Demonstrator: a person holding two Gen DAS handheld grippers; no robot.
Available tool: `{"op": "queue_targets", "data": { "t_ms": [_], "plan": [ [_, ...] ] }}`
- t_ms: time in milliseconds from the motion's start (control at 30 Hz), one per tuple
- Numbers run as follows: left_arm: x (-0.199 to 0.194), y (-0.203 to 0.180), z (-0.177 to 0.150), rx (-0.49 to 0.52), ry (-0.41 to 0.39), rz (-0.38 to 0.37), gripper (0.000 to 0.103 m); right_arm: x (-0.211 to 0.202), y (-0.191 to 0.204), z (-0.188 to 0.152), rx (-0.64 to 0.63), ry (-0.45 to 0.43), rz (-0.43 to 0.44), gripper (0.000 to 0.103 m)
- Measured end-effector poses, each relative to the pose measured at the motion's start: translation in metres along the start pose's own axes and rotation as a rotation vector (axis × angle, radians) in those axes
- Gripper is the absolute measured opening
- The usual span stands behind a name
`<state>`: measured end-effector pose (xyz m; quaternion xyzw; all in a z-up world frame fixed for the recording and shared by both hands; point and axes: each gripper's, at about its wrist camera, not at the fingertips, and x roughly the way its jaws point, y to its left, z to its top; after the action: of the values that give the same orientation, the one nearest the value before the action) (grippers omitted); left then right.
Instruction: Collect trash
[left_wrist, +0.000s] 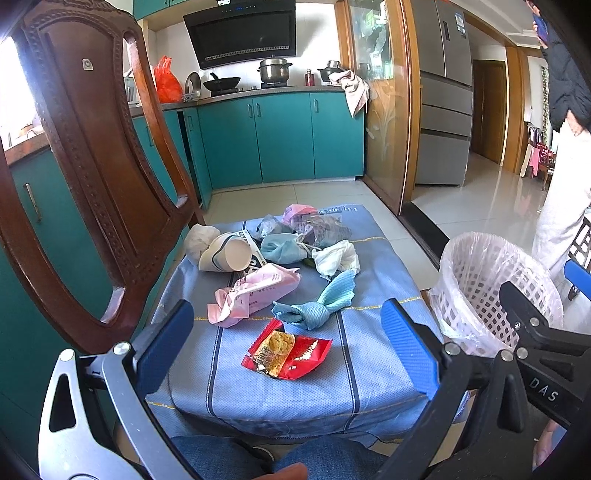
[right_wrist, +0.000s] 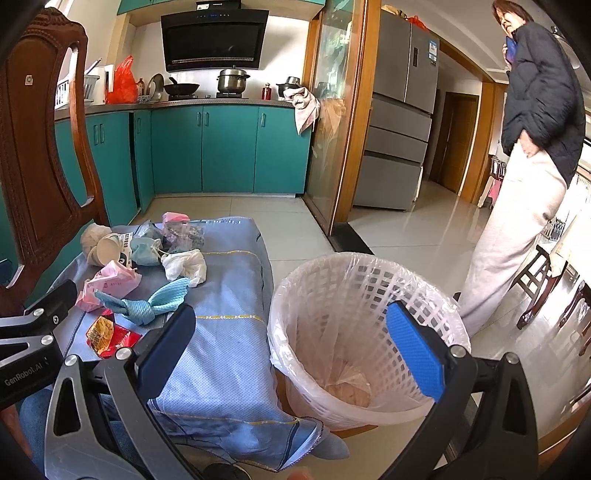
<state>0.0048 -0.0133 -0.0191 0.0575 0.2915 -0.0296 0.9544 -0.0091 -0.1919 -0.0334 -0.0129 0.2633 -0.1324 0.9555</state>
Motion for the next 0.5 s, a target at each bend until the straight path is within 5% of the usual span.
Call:
{"op": "queue_targets", "data": {
  "t_ms": [500],
  "plan": [
    [0.0018, -0.0020, -0.0019, 0.002, 0.006, 0.000, 0.101, 0.0048, -0.0017, -0.0017, 0.009, 0.002, -0.002, 0.101]
  ]
}}
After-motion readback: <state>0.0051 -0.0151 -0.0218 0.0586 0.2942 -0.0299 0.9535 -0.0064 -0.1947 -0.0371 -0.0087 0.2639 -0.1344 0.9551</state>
